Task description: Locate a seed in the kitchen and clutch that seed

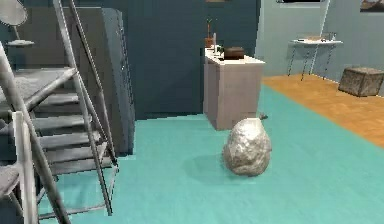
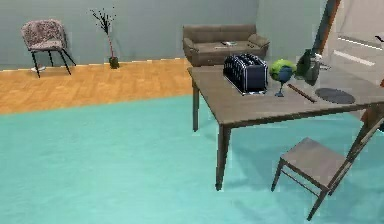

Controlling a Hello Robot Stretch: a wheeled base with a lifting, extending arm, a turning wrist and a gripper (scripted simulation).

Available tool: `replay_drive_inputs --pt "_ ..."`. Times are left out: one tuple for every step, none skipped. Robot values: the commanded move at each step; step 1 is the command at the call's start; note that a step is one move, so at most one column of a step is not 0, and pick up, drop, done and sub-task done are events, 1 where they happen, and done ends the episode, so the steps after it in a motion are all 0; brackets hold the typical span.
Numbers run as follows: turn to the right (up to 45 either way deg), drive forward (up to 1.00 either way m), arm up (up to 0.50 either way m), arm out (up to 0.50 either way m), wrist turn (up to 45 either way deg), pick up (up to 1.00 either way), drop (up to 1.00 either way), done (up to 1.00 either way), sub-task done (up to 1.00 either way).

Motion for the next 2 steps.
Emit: replay_drive_inputs --pt "45.0 0.00 0.00 0.00 0.0 0.00 0.00 0.00 0.00" --pt "18.0 0.00 0.00 0.00 0.0 0.00 0.00 0.00 0.00"
